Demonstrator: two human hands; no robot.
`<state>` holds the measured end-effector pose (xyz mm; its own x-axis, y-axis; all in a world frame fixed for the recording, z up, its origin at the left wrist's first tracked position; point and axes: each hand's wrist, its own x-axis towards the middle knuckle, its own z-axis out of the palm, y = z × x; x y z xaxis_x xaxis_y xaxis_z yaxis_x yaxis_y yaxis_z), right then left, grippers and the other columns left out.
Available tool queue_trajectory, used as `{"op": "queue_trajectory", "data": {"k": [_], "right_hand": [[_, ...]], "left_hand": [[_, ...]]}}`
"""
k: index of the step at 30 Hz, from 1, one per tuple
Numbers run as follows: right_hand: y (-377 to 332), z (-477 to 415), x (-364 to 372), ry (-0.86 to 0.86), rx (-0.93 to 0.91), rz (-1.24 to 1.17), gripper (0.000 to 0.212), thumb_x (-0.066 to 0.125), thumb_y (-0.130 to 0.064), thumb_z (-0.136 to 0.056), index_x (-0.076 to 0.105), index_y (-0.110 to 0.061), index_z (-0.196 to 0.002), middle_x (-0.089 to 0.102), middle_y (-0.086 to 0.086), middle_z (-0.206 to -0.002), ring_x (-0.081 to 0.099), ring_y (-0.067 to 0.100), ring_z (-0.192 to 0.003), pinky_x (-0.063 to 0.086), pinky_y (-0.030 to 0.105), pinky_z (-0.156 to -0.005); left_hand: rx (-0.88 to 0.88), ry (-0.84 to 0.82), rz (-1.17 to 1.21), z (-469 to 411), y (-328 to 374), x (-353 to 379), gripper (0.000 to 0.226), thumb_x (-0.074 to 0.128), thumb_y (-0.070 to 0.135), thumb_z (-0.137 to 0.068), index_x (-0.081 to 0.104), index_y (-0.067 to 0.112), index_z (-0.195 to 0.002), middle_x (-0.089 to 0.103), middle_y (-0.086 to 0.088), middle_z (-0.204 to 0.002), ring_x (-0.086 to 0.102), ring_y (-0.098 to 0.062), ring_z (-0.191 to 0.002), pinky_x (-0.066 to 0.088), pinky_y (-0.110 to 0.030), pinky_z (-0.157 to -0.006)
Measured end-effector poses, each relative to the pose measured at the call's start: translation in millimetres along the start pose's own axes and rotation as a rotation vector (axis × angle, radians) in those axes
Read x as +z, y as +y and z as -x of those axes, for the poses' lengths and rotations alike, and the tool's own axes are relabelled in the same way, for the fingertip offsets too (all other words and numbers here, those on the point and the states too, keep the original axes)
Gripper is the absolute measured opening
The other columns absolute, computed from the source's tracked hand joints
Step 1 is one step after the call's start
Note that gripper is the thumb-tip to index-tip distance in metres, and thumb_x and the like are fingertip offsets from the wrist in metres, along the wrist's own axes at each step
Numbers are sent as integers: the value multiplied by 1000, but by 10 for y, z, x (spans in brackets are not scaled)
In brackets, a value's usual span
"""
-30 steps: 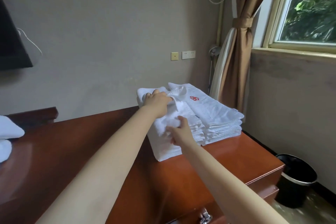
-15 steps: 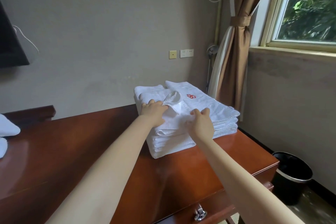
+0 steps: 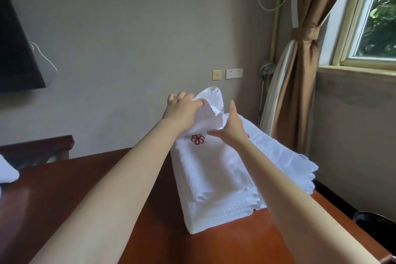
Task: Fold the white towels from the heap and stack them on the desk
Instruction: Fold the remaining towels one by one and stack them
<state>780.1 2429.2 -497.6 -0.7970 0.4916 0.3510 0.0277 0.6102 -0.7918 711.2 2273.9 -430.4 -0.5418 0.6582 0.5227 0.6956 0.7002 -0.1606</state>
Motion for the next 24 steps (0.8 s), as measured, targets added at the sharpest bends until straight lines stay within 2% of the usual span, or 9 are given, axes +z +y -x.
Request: {"op": "queue_trajectory", "data": {"k": [2,4,7,10,13,15,20,22,24], "right_hand": [[2,-307,101,-43,-1,-60,126,87,-30,-63,0,-23,-153,34,1,-151,31,23,-138,39,37,-102],[21,-610,206,-84,11,-113,110,84,-31,-68,13,-20,-152,41,2,-144,40,23,-131,43,37,-98],[34,-999,374,-92,45,-141,73,76,-35,-74,40,-22,-136,54,-6,-117,53,19,-111,46,26,-77],[83,-1281,540,-57,44,-40,56,68,-32,-78,45,-20,-128,54,-11,-95,55,20,-96,50,32,-74],[222,-1412,696,-67,100,175,57,61,-28,-83,36,-14,-133,60,5,-106,58,28,-92,48,35,-70],[367,-1403,800,-105,124,337,62,56,-27,-84,31,-15,-139,61,8,-114,59,30,-101,44,33,-70],[588,-1331,939,-141,109,444,46,39,-36,-91,41,-16,-132,61,8,-122,56,30,-114,40,39,-85],[584,-1342,944,-170,86,481,45,34,-37,-94,44,-16,-133,60,8,-126,54,30,-117,41,40,-90],[590,-1313,951,-134,28,481,41,33,-31,-97,46,-18,-134,59,7,-127,53,29,-118,41,39,-88]], "left_hand": [[4,12,-19,-151,-149,110,65,45,-6,-76,52,35,-125,49,-1,-108,39,-24,-111,21,-36,-97],[13,12,-33,-308,-293,233,64,46,-6,-76,52,35,-125,47,-1,-107,39,-24,-110,20,-36,-98],[12,15,-26,-572,-478,417,60,46,-5,-78,55,32,-124,47,-2,-111,38,-24,-113,19,-37,-100],[2,5,-45,-750,-610,622,53,48,-1,-82,54,28,-126,38,-2,-140,30,-24,-128,16,-43,-107],[-90,-88,31,-765,-710,891,48,48,14,-92,43,26,-138,9,-2,-159,7,-21,-144,6,-54,-114],[-163,-204,99,-674,-756,1096,46,46,23,-96,40,24,-142,6,-3,-160,3,-21,-146,9,-51,-115],[-366,-463,206,-405,-791,1468,43,35,39,-100,43,17,-136,21,-10,-154,24,-30,-136,28,-40,-105],[-420,-533,293,-355,-784,1531,46,33,42,-100,40,18,-139,15,-10,-157,27,-31,-136,32,-40,-105],[-426,-530,354,-340,-755,1553,46,34,39,-100,38,18,-142,7,-8,-159,29,-30,-138,33,-38,-105]]}}
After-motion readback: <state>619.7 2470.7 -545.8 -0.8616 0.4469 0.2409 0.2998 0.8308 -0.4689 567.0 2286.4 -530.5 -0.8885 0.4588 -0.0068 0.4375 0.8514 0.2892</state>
